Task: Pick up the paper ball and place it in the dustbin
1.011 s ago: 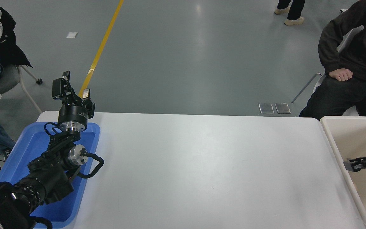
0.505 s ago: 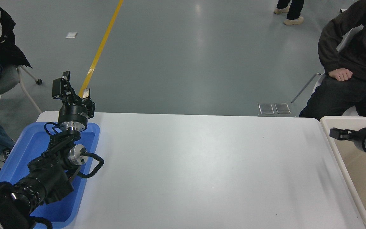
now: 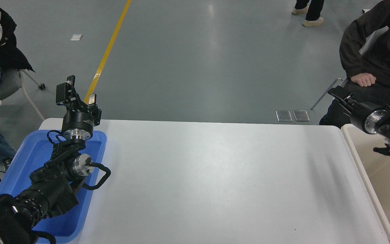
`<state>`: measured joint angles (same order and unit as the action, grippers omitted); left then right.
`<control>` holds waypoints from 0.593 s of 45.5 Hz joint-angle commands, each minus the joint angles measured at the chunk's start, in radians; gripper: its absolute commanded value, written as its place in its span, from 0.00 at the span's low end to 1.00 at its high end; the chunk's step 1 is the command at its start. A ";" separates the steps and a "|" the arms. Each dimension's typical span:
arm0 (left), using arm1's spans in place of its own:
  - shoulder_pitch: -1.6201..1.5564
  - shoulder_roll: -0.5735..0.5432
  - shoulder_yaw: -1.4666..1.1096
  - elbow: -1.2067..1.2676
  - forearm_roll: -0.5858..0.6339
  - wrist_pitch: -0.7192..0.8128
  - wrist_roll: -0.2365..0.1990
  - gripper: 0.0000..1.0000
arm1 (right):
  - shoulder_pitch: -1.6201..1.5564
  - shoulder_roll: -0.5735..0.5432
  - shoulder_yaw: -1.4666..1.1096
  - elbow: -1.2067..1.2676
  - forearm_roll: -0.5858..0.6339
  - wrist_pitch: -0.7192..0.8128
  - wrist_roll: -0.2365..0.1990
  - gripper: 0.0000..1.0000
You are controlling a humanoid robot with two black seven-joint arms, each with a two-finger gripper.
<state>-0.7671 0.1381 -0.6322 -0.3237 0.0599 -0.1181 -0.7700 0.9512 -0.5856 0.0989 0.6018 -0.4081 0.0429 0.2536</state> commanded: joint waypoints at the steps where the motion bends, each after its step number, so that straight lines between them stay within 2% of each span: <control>1: 0.000 0.000 0.000 0.000 0.000 0.000 0.000 1.00 | -0.088 0.003 0.248 0.087 0.078 0.014 0.003 1.00; 9: 0.000 0.000 0.000 0.000 0.000 0.000 0.000 1.00 | -0.137 0.049 0.355 0.085 0.250 0.061 0.003 1.00; 16: 0.000 0.000 0.000 0.000 0.000 0.000 0.000 1.00 | -0.163 0.104 0.415 0.075 0.465 0.118 0.003 1.00; 27: 0.000 0.000 0.000 0.000 0.000 0.000 0.000 1.00 | -0.213 0.147 0.527 0.067 0.581 0.233 0.003 1.00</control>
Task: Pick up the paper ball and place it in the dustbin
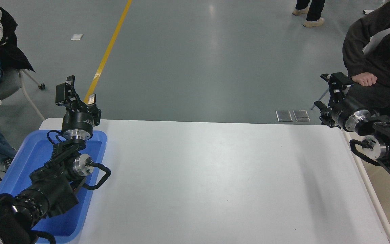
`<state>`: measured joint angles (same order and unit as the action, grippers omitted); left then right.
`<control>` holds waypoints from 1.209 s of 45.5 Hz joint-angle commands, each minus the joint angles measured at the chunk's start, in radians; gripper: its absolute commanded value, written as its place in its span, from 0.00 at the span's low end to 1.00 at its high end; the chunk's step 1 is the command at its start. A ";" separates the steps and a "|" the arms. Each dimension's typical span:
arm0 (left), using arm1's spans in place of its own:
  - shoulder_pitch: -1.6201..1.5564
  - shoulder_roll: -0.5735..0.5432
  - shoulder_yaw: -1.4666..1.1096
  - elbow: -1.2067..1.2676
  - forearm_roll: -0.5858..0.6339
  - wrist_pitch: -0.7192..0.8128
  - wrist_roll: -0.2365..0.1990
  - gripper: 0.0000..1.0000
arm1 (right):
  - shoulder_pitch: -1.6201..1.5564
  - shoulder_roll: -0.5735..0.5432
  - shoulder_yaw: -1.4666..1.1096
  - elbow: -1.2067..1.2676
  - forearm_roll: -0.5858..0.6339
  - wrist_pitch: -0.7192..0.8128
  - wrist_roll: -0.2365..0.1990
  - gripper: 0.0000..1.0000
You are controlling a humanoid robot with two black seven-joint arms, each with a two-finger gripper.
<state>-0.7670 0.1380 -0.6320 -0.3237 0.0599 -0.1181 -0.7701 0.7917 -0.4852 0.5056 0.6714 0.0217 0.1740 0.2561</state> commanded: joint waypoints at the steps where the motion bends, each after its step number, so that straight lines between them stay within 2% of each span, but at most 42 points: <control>1: 0.000 0.000 0.000 0.000 0.000 0.000 0.000 1.00 | -0.060 0.048 0.129 -0.004 0.156 0.116 0.000 1.00; 8: 0.000 0.000 0.000 0.000 0.000 0.000 0.000 1.00 | -0.088 0.050 0.175 -0.009 0.187 0.182 -0.009 1.00; 22: 0.000 0.000 -0.002 0.000 0.000 0.000 0.000 1.00 | -0.127 0.051 0.180 -0.055 0.394 0.266 -0.011 1.00; 29: 0.000 0.000 -0.002 0.000 0.000 0.000 0.000 1.00 | -0.129 0.068 0.179 -0.058 0.460 0.288 -0.011 1.00; 43: 0.000 0.000 -0.002 0.000 0.000 0.000 -0.002 1.00 | -0.163 0.140 0.182 -0.090 0.474 0.291 -0.012 1.00; 55: 0.000 0.000 -0.002 0.000 0.000 0.000 0.000 1.00 | -0.172 0.154 0.179 -0.111 0.472 0.314 -0.012 1.00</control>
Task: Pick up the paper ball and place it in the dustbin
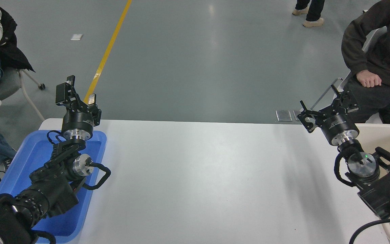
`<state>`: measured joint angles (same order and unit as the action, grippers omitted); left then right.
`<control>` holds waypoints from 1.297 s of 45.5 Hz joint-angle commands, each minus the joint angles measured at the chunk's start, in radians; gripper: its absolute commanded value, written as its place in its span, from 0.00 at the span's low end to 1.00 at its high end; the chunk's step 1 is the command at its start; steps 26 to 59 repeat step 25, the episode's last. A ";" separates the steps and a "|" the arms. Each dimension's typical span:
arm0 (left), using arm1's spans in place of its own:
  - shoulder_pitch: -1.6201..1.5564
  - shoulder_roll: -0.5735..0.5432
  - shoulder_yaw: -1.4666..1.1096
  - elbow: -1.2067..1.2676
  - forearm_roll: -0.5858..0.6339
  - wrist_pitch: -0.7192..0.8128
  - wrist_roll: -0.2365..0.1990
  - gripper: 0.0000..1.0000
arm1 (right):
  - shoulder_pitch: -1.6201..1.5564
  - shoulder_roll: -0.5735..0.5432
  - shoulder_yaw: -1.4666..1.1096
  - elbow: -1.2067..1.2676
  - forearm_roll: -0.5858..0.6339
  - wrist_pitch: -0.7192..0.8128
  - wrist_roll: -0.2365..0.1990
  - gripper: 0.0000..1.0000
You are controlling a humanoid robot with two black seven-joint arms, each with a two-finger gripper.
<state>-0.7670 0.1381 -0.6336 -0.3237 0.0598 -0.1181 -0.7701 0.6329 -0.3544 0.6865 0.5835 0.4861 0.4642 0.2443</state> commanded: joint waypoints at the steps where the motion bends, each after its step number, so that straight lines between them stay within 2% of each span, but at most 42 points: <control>1: 0.000 0.000 0.000 0.000 0.000 0.000 0.000 1.00 | -0.013 0.023 -0.004 -0.025 0.006 0.025 0.000 1.00; 59: 0.000 0.000 0.000 0.000 0.000 0.000 0.000 1.00 | -0.025 0.043 -0.013 -0.042 -0.004 0.033 -0.008 1.00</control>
